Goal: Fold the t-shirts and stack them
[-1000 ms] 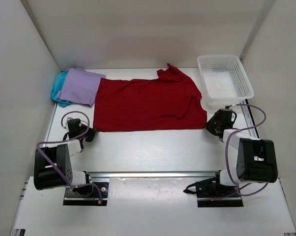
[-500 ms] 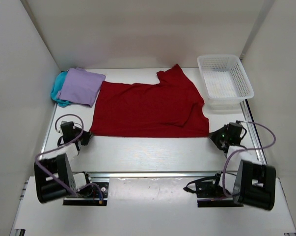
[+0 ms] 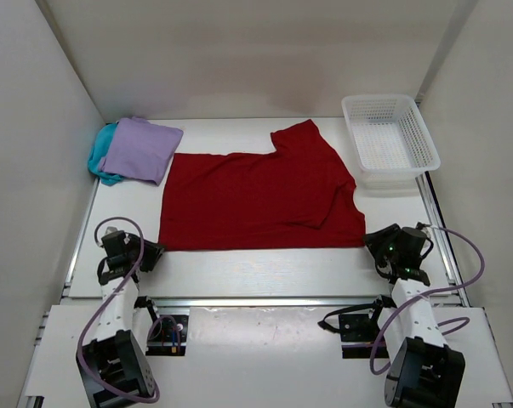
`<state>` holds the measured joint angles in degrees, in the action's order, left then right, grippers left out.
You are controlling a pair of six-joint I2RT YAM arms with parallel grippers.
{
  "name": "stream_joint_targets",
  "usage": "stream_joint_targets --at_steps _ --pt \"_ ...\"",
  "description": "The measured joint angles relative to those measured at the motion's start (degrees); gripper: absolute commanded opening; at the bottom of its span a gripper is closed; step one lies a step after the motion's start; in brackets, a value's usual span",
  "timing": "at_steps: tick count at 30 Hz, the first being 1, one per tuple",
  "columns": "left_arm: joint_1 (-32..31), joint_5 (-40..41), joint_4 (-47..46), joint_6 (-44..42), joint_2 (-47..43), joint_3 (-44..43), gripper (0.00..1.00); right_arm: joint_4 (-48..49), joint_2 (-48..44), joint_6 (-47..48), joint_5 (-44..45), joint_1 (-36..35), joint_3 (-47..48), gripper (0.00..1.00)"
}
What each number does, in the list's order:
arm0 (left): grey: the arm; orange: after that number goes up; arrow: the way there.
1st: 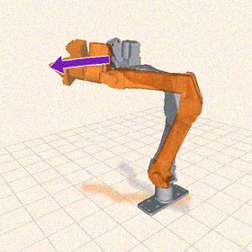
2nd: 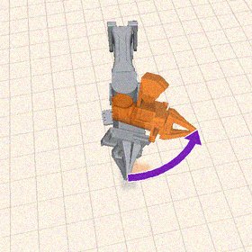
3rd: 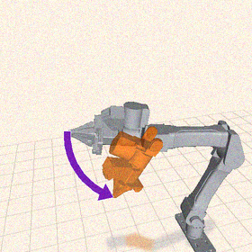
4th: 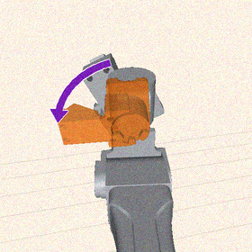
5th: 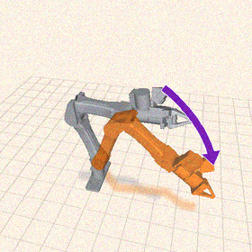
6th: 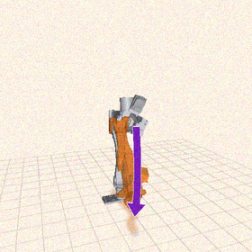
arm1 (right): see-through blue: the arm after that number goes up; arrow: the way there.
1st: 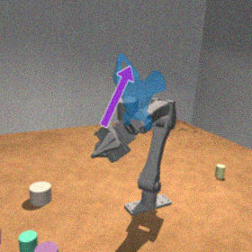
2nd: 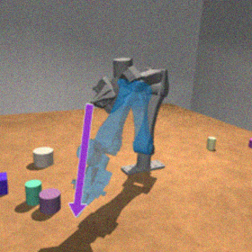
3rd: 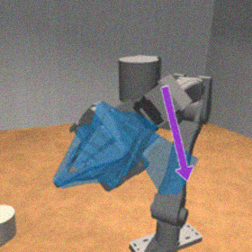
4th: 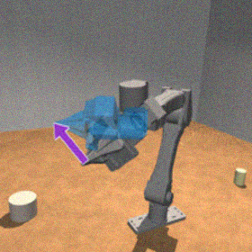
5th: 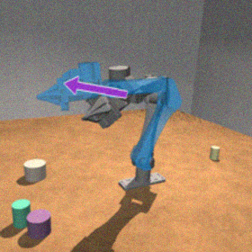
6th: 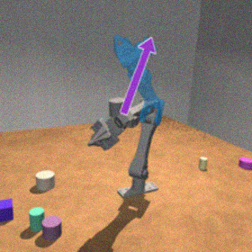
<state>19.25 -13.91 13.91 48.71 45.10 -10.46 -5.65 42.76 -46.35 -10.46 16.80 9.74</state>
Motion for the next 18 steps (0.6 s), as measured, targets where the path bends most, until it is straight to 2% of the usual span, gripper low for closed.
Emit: stream_joint_targets --at_steps 2,3,5,7,9,12,13,14,15,17,18 --pt "-0.7 0.0 2.1 -0.7 0.1 -2.5 0.46 -2.5 -0.2 0.9 0.6 -0.6 2.2 0.49" --pt "-1.2 0.1 2.7 -1.0 0.2 -3.9 0.47 -3.1 -0.2 1.3 0.8 -1.0 3.7 0.45" --pt "-3.1 0.2 1.9 -1.5 1.0 -7.0 0.47 -2.7 -0.1 1.8 0.6 -2.5 6.4 0.32" --pt "-6.8 0.2 -0.8 -1.6 3.1 -9.8 0.33 -0.5 1.1 1.9 1.2 -6.6 8.6 0.05" --pt "-13.2 1.7 -3.8 -1.3 6.5 -12.3 0.30 1.5 4.5 2.5 3.1 -13.9 10.5 0.00" --pt "-30.4 7.3 -8.9 -1.4 12.1 -15.6 0.27 4.4 14.4 4.3 3.9 -23.7 15.1 0.00" --pt "-35.7 8.4 -10.9 -1.5 13.7 -16.4 0.26 5.5 18.7 5.0 3.9 -26.0 16.6 0.04" --pt "-41.2 9.8 -13.0 -1.7 15.7 -17.1 0.27 6.4 22.2 5.9 4.1 -27.6 17.6 0.15" --pt "-45.7 10.7 -15.2 -1.9 18.0 -17.9 0.25 6.8 24.8 6.6 4.3 -28.9 18.1 0.21" --pt "-52.0 11.3 -19.0 -2.3 23.4 -19.5 0.24 7.5 27.9 8.3 4.6 -30.7 18.3 0.40" --pt "-54.2 11.7 -20.6 -2.4 26.5 -20.5 0.23 7.6 28.9 9.0 4.6 -31.2 18.3 0.43"
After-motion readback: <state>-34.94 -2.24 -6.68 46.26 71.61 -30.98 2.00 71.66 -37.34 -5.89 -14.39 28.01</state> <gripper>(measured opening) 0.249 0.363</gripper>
